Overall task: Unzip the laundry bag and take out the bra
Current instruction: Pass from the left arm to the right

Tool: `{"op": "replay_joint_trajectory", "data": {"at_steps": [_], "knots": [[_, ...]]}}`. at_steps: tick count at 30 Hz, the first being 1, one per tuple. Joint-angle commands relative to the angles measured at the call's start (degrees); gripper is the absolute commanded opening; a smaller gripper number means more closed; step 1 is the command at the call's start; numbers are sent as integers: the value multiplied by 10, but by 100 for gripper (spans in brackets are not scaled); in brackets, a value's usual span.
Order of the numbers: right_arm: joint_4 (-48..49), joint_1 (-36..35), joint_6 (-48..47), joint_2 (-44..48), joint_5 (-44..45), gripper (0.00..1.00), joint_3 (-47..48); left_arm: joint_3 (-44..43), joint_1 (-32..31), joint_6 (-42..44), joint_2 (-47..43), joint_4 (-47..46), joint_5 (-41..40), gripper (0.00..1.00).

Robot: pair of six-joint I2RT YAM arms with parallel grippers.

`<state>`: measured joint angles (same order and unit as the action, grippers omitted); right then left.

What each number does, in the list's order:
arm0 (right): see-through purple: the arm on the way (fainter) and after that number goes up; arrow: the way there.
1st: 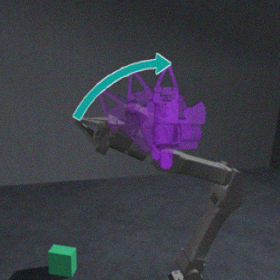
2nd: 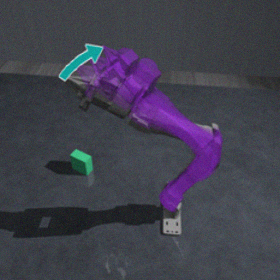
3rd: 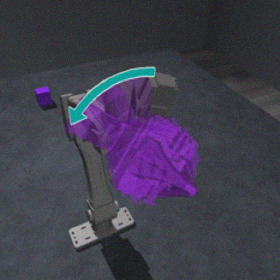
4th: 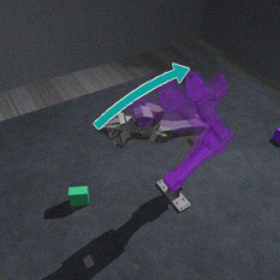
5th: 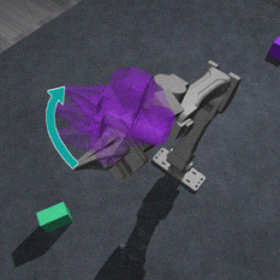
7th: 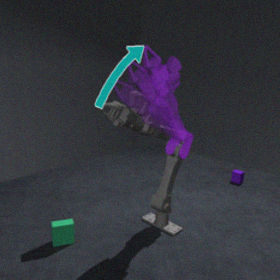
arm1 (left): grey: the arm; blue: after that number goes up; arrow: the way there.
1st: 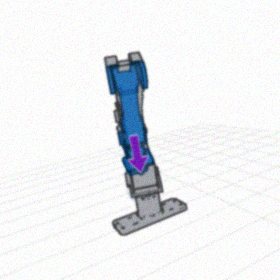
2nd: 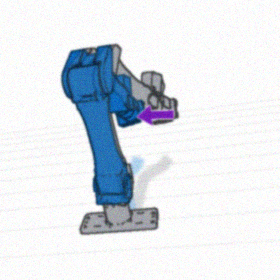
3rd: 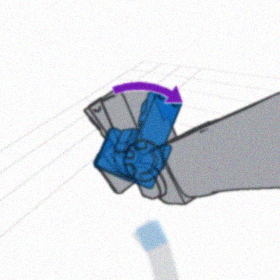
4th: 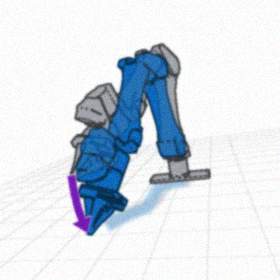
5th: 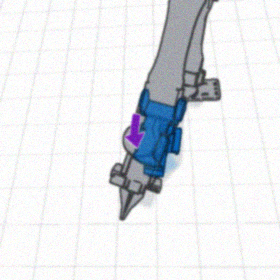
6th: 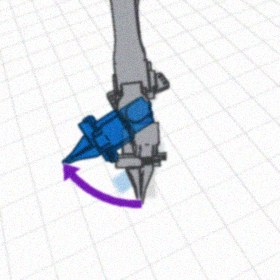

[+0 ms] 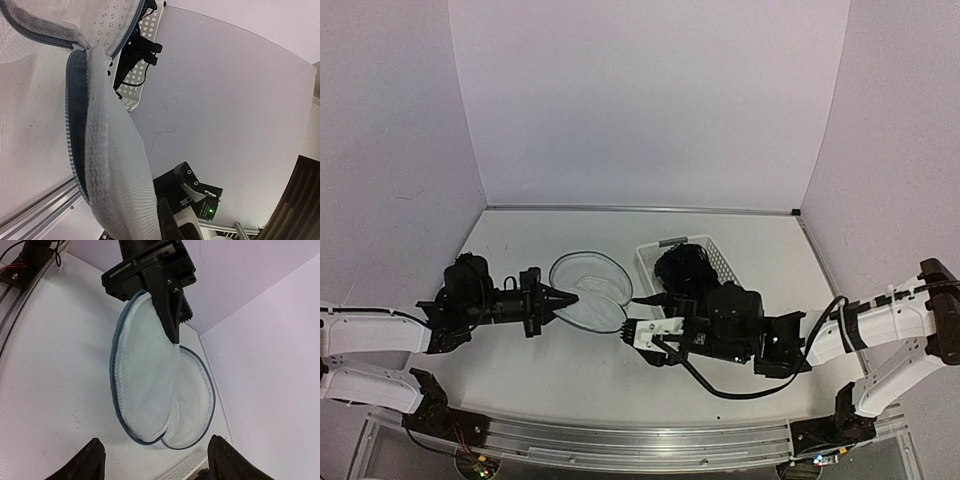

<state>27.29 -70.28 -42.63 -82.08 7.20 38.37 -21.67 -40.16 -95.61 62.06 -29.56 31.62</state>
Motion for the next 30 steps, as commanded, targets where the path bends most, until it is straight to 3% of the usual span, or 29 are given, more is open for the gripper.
{"op": "replay_joint_trajectory", "data": {"at_steps": [1,14,20,27,30], "knots": [[127,-13,-99,-25,35,72,14,15,2,-21,-39,11,-20,0],[174,-57,-68,-85,9,73,32,11,2,-23,-55,36,-30,0],[217,-63,-49,-120,40,71,43,7,3,-21,-54,39,-31,0],[285,-63,-70,-179,96,65,72,4,2,-19,-54,42,-30,0],[301,-63,-81,-200,112,56,81,4,3,-19,-53,44,-29,0]]}}
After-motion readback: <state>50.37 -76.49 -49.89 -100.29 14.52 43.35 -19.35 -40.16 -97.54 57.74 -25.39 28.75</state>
